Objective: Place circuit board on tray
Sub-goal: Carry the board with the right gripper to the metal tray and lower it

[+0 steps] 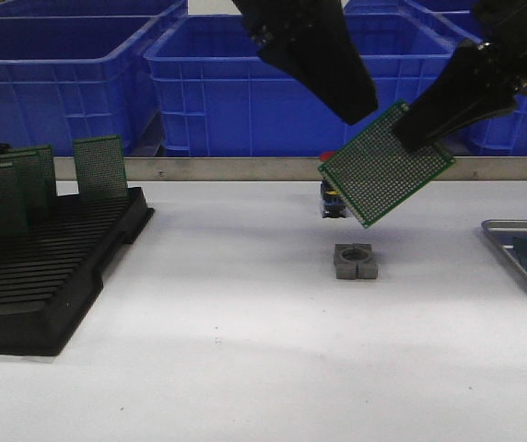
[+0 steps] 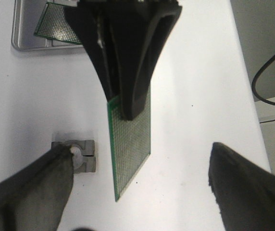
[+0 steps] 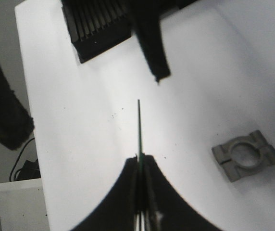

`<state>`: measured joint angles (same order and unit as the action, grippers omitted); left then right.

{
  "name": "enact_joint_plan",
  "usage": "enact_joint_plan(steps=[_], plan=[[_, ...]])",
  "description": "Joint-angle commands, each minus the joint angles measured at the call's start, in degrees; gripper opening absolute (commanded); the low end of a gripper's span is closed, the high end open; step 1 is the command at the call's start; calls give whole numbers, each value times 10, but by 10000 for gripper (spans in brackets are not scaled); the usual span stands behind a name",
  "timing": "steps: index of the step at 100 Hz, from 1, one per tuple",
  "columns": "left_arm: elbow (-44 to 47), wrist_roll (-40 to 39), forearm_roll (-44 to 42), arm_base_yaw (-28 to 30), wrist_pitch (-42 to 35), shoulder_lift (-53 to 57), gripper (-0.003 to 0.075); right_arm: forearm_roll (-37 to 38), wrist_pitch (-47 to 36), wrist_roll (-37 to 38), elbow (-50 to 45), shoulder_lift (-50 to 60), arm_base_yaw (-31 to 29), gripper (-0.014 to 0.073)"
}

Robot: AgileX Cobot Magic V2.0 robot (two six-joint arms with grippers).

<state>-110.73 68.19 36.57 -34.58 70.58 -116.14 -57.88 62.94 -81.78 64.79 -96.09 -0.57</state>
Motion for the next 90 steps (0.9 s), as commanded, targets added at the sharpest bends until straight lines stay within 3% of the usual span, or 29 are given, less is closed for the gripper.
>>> enact_joint_plan(steps=[1, 60, 90], plan=[[-16, -2, 32, -3, 20, 39, 544, -19, 19, 24, 20, 33, -18, -60], [-16, -2, 32, -3, 20, 39, 538, -23, -37, 206, 21, 17, -228, -60], [-16, -2, 32, -3, 20, 39, 536, -27, -56, 233, 20, -54, -266, -60]])
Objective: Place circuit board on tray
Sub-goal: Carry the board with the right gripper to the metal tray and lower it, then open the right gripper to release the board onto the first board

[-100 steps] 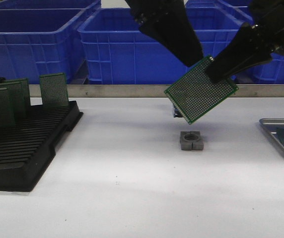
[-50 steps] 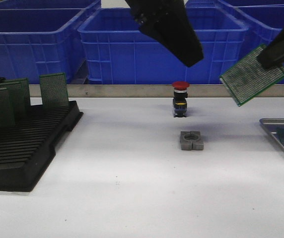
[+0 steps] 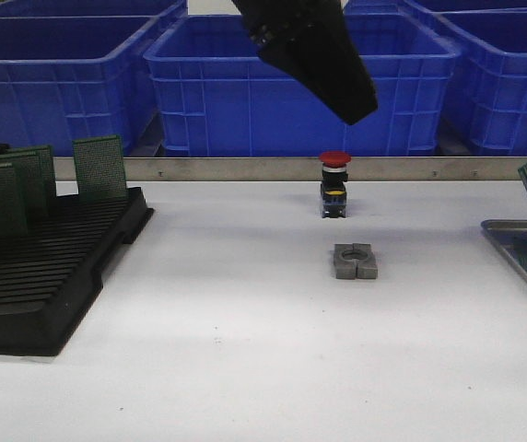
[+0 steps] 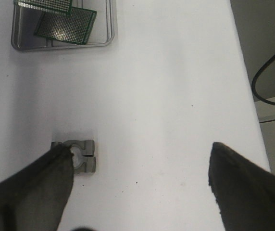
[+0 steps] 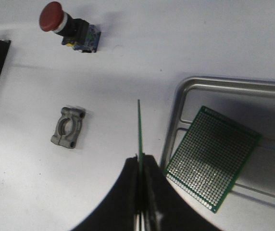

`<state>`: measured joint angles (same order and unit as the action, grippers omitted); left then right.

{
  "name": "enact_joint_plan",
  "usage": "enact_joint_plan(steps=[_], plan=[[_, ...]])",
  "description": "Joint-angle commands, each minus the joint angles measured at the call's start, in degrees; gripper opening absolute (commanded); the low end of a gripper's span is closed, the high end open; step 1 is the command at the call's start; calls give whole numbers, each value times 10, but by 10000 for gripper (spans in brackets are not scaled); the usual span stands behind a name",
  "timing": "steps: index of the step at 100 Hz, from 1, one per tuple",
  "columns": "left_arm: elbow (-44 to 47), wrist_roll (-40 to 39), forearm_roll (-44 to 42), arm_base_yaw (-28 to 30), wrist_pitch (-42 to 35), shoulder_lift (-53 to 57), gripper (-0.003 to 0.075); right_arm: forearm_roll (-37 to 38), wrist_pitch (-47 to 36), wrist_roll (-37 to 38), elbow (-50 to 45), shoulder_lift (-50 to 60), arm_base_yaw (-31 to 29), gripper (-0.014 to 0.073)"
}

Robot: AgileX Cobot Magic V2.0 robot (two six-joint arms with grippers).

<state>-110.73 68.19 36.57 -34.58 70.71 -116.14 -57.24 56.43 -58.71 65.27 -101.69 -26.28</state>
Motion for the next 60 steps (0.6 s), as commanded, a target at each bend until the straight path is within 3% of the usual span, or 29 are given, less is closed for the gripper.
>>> enact_joint_plan(steps=[1, 60], plan=[[-16, -2, 32, -3, 18, 39, 536, -34, 9, 2, 15, 1, -10, -60], [-16, -2, 32, -3, 18, 39, 536, -54, -13, 2, 15, -70, -16, -52]])
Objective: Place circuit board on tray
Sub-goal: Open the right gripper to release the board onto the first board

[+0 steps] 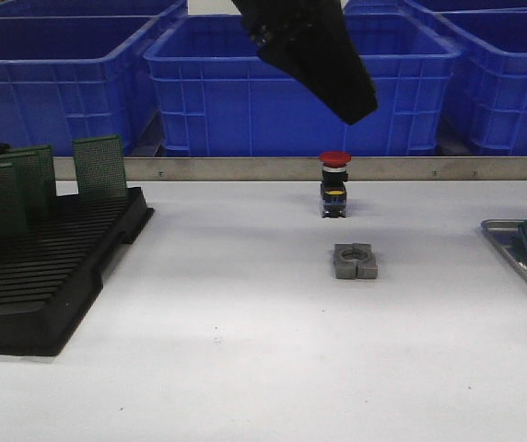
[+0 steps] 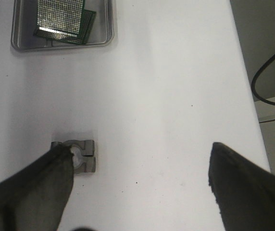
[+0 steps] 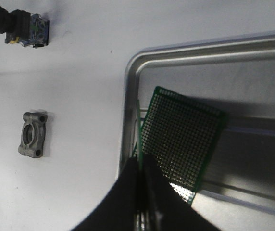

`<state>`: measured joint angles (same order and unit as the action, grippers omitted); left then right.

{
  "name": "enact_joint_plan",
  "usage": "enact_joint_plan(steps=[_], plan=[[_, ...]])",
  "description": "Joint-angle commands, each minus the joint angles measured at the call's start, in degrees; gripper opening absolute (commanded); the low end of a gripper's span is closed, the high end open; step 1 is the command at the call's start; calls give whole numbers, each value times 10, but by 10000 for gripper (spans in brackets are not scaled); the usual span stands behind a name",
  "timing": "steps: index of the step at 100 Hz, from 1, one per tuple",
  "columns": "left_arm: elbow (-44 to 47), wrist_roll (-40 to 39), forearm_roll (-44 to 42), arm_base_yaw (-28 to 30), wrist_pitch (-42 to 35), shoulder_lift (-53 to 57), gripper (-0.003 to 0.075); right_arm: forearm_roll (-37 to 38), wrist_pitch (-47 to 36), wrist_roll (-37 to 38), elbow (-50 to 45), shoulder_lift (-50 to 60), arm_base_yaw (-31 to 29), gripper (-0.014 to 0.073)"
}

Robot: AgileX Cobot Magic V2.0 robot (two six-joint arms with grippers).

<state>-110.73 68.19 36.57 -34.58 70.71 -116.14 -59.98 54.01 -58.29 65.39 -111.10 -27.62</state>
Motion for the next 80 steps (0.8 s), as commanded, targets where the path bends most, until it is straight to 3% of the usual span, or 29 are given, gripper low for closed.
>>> enact_joint_plan(steps=[1, 10, 43, 55, 80], plan=[[-16, -2, 32, -3, 18, 39, 536, -27, 11, -2, 14, 24, -3, -47], [-16, -2, 32, -3, 18, 39, 536, -27, 5, -2, 14, 24, -3, 8], [-16, -2, 32, -3, 18, 39, 536, -27, -22, -1, 14, 24, -5, 391], [-16, -2, 32, -3, 18, 39, 536, -27, -23, -1, 14, 24, -12, 447], [-16, -2, 32, -3, 18, 39, 536, -35, -18, -1, 14, 24, -18, 458]])
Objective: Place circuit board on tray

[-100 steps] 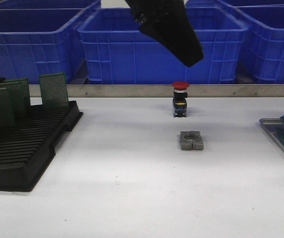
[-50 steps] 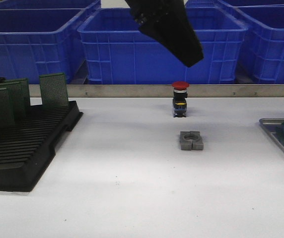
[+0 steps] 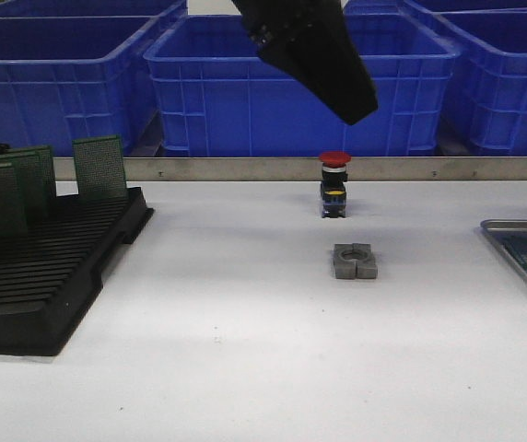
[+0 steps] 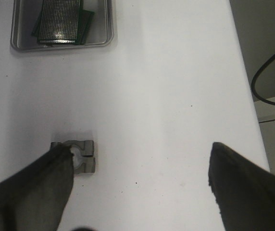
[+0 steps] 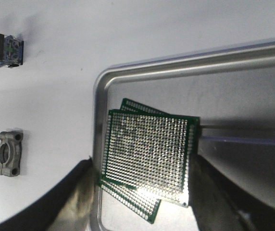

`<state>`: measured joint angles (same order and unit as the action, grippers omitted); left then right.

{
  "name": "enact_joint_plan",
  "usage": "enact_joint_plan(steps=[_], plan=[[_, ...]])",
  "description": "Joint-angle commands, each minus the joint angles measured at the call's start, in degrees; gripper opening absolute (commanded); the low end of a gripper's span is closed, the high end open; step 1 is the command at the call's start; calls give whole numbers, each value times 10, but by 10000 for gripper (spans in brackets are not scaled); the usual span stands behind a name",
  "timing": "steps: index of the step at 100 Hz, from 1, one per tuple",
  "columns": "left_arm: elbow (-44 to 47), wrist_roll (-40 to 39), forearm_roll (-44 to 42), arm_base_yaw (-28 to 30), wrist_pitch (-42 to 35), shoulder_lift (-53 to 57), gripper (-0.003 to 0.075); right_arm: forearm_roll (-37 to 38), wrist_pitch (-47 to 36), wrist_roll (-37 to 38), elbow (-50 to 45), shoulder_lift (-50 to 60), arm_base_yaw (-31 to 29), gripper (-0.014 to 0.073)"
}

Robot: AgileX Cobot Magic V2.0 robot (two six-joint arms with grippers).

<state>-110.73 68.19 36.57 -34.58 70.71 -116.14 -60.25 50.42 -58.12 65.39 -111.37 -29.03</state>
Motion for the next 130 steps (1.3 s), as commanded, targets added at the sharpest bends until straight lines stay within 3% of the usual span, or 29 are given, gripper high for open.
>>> enact_joint_plan(steps=[1, 39, 80, 105, 130], plan=[[-16, -2, 32, -3, 18, 39, 536, -33, 20, -3, 14, 27, -3, 458], [-16, -5, 32, -3, 6, 39, 536, -73, 49, -4, 14, 49, 3, 456], [-16, -156, 32, 30, -104, 98, 536, -66, -33, -22, 15, 211, 80, 456], [22, -239, 32, 95, -205, 179, 536, -34, -121, -39, -9, 323, 130, 456], [188, -255, 32, 151, -345, 313, 536, -34, -285, -91, -98, 443, 189, 456]])
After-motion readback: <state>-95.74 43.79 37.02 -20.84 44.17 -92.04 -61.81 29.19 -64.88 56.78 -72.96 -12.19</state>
